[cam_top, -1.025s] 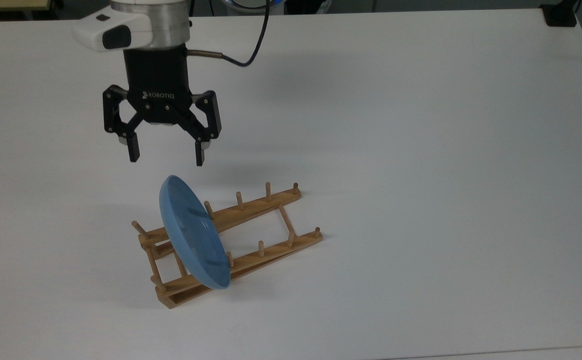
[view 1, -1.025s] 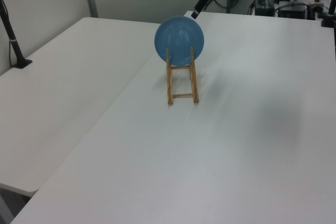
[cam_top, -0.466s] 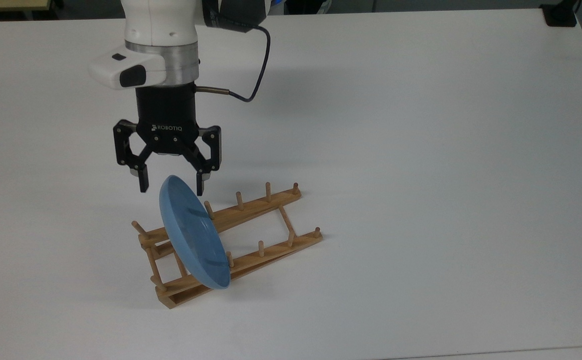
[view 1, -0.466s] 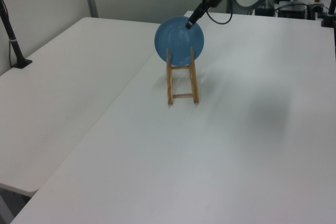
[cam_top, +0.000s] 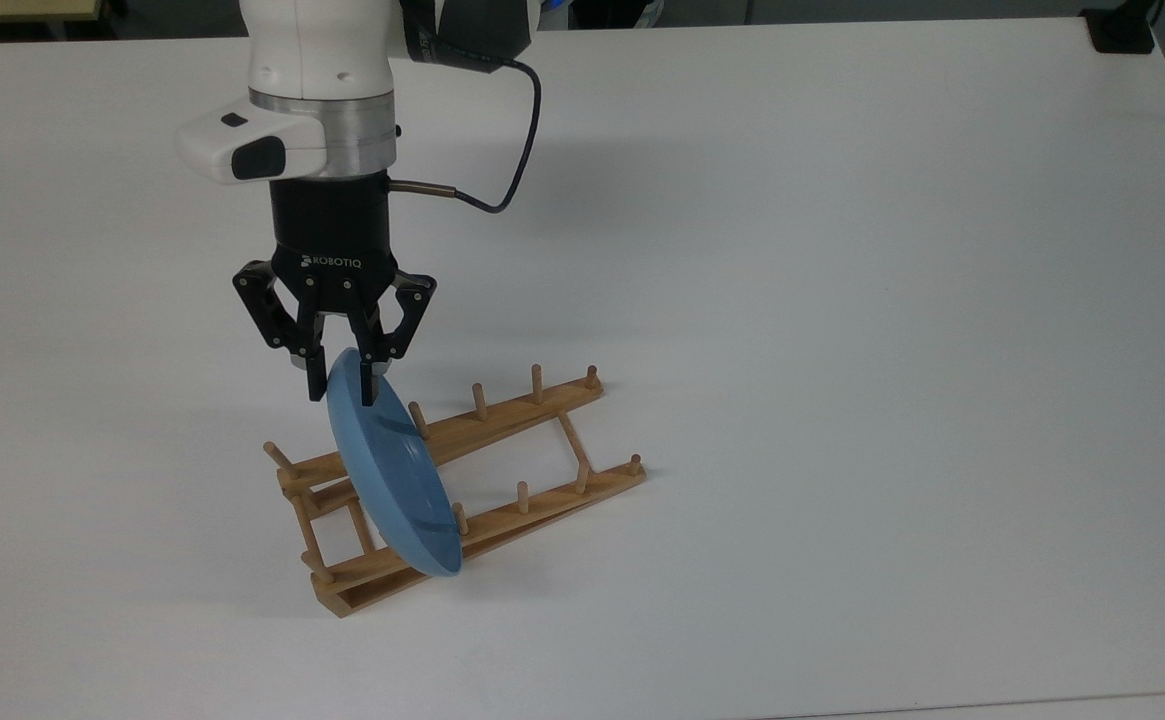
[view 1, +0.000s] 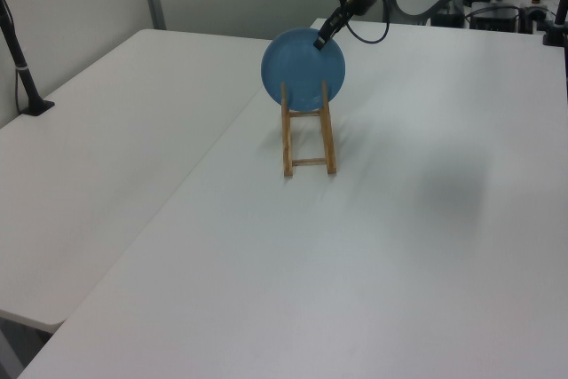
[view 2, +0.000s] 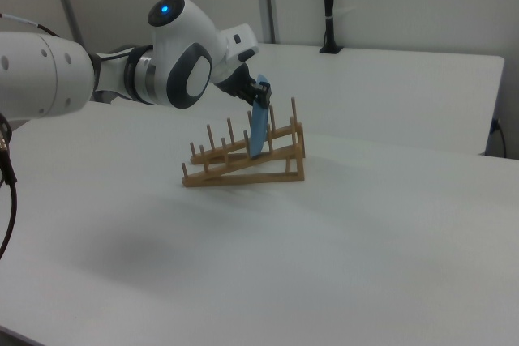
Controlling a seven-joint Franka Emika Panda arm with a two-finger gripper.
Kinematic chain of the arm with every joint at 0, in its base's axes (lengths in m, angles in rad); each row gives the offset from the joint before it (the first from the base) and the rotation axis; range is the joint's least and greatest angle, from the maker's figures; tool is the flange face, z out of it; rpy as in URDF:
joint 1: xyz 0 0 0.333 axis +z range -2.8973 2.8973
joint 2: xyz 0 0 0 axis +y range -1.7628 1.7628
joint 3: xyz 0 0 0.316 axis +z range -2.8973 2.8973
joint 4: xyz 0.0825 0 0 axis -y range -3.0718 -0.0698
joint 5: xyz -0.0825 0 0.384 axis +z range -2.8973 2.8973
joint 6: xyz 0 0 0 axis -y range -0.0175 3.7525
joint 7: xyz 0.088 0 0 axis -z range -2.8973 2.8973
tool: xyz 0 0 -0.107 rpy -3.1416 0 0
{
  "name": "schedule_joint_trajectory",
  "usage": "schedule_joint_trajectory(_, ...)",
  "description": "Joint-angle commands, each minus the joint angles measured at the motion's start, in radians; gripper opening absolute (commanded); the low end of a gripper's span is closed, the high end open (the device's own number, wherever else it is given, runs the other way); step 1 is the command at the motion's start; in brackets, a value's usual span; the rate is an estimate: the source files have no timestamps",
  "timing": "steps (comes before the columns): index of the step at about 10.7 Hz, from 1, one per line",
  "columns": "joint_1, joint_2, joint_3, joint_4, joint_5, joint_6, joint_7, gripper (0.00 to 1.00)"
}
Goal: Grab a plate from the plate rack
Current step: 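Close the gripper on the blue plate's rim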
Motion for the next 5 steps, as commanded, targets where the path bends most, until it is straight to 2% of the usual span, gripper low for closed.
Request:
schedule_joint_trajectory(1,0.003,-0.01,-0.006,0.0,-0.016,0.02,0.027,0.12)
schedule_joint_trajectory(3,0.001,-0.022,-0.006,0.0,-0.016,0.018,0.022,0.0)
schedule_joint_trajectory(5,-0.009,-0.056,-0.006,0.0,-0.011,0.012,0.022,0.0)
